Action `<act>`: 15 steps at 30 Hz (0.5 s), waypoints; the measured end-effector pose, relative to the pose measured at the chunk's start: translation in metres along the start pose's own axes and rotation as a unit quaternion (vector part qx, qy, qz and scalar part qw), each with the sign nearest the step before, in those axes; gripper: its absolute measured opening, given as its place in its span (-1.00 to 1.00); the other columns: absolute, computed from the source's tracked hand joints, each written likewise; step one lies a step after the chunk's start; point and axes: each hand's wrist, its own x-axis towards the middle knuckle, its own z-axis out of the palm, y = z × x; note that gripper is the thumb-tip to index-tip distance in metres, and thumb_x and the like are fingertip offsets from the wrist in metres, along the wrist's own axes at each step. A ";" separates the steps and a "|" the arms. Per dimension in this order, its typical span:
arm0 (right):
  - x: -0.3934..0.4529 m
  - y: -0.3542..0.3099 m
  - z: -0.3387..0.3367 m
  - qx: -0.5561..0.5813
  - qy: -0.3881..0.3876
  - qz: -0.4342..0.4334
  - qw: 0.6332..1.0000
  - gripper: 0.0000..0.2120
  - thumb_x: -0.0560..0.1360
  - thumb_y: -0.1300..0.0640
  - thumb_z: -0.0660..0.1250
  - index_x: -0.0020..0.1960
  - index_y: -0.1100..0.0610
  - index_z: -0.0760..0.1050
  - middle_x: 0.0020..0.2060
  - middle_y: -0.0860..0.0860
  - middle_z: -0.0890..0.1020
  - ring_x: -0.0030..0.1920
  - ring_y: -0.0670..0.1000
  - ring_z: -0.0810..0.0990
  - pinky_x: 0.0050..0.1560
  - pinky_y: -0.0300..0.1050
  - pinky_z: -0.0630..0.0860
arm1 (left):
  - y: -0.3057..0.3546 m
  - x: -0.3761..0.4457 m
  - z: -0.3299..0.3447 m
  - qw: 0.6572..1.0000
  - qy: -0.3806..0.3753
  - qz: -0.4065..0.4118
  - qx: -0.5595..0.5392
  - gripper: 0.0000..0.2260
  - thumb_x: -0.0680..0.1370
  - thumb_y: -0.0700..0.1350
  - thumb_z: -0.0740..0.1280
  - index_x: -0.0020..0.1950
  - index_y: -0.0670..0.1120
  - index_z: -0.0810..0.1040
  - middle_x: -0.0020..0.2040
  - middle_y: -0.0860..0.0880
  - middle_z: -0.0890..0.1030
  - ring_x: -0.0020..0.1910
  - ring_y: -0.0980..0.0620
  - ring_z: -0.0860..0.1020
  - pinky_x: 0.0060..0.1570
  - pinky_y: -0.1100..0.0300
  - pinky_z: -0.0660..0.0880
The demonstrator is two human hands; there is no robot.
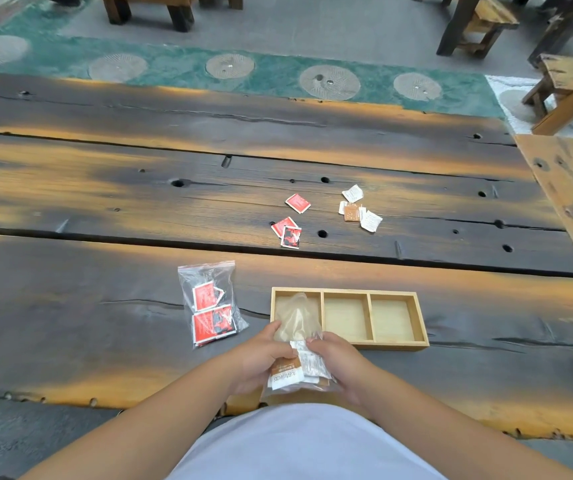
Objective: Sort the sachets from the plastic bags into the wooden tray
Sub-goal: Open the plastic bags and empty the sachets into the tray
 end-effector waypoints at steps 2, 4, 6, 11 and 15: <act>0.001 -0.007 -0.003 -0.003 -0.002 0.013 1.000 -0.83 0.61 0.20 0.24 0.17 0.20 0.50 -0.06 0.18 0.69 -0.22 0.08 0.70 -0.37 -0.14 0.58 | 0.005 0.003 -0.001 1.000 -0.007 -0.013 -0.015 -0.22 0.47 -0.36 0.34 0.58 0.00 0.07 0.19 -0.27 0.60 -0.03 -0.19 0.66 -0.17 -0.04 0.60; 0.004 -0.012 -0.007 -0.011 -0.003 0.026 1.000 -0.81 0.60 0.20 0.24 0.17 0.23 0.51 -0.11 0.16 0.69 -0.29 0.04 0.69 -0.42 -0.22 0.54 | 0.010 0.002 0.001 0.999 -0.014 -0.019 -0.022 -0.26 0.47 -0.34 0.34 0.57 -0.07 0.09 0.14 -0.28 0.62 -0.08 -0.19 0.67 -0.22 -0.04 0.61; 0.007 -0.016 -0.010 -0.015 -0.003 0.046 0.999 -0.79 0.60 0.18 0.24 0.18 0.22 0.52 -0.13 0.14 0.69 -0.30 0.03 0.69 -0.42 -0.24 0.53 | 0.016 0.001 0.003 0.999 -0.014 -0.028 -0.034 -0.33 0.53 -0.34 0.31 0.56 -0.09 0.09 0.15 -0.30 0.61 -0.11 -0.18 0.67 -0.25 -0.03 0.63; 0.019 -0.028 -0.013 -0.006 0.013 0.097 0.995 -0.75 0.58 0.12 0.20 0.14 0.19 0.57 -0.16 0.09 0.72 -0.20 0.01 0.68 -0.28 -0.18 0.58 | 0.034 0.003 0.007 0.996 -0.032 -0.073 -0.041 -0.69 0.59 -0.28 0.24 0.32 -0.33 0.39 0.10 -0.35 0.63 -0.04 -0.22 0.67 -0.14 0.04 0.66; 0.019 -0.040 -0.012 0.014 0.023 0.119 0.993 -0.75 0.60 0.12 0.21 0.12 0.24 0.56 -0.19 0.12 0.72 -0.29 0.02 0.70 -0.43 -0.21 0.58 | 0.046 0.009 0.004 0.992 -0.026 -0.120 -0.002 -0.78 0.62 -0.18 0.21 0.15 -0.29 0.52 -0.06 -0.25 0.69 -0.18 -0.12 0.70 -0.27 0.17 0.65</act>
